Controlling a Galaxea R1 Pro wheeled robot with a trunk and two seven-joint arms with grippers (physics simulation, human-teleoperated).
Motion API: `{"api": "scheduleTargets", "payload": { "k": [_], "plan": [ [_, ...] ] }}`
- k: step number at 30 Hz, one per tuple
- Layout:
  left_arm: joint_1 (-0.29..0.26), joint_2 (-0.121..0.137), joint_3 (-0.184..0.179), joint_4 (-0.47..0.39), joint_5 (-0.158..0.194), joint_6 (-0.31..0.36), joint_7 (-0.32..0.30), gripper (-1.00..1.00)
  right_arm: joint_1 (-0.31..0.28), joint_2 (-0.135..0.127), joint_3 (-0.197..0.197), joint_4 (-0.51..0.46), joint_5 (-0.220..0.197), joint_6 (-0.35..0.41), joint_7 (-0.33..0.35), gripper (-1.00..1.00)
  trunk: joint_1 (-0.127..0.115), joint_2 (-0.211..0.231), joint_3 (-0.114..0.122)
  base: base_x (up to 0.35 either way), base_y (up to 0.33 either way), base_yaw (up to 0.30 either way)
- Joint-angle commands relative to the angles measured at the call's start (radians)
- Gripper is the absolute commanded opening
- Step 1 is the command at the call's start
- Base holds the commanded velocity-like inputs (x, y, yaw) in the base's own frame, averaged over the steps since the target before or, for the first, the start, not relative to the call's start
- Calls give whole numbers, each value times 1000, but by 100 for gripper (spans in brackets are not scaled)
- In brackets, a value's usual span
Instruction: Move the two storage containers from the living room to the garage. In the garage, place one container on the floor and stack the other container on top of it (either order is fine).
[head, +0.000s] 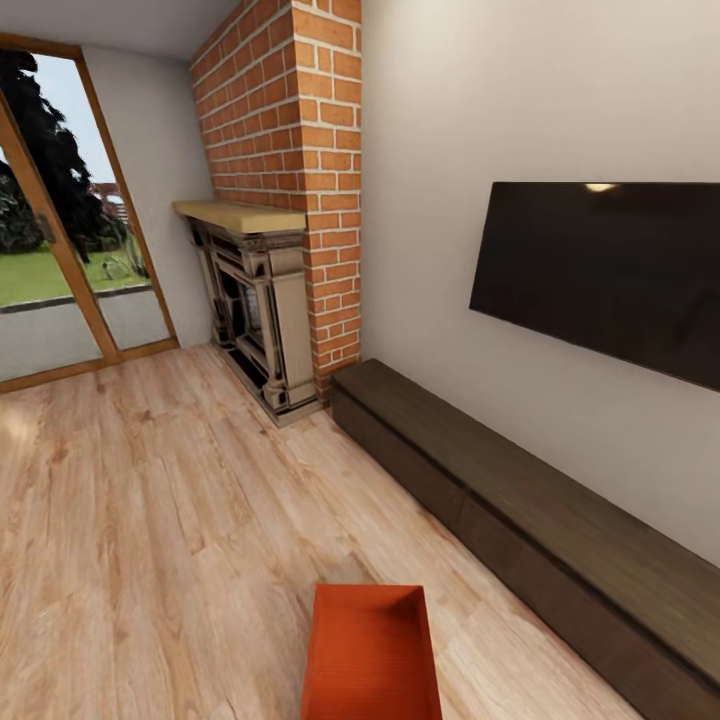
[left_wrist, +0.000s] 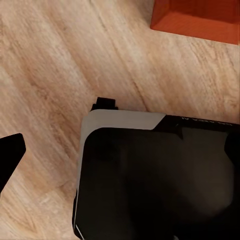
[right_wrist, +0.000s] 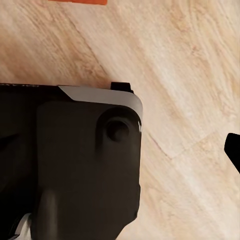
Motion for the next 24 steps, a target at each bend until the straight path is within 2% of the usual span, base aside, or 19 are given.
{"api": "scheduleTargets", "payload": {
  "k": [1, 15, 24],
  "plan": [
    [-1, 0, 1, 1, 10, -2, -4, 100, -1, 1, 8, 3, -8, -4, -1, 100, 1, -1, -2, 178, 0, 0],
    [-1, 0, 1, 1, 12, -3, -4, 100, 0, 1, 7, 3, -8, -4, -1, 100, 1, -1, -2, 22, 0, -12],
    [-1, 0, 1, 1, 15, -3, -4, 100, -1, 1, 7, 3, -8, -4, -1, 100, 1, -1, -2, 0, 0, -141]
  ]
}}
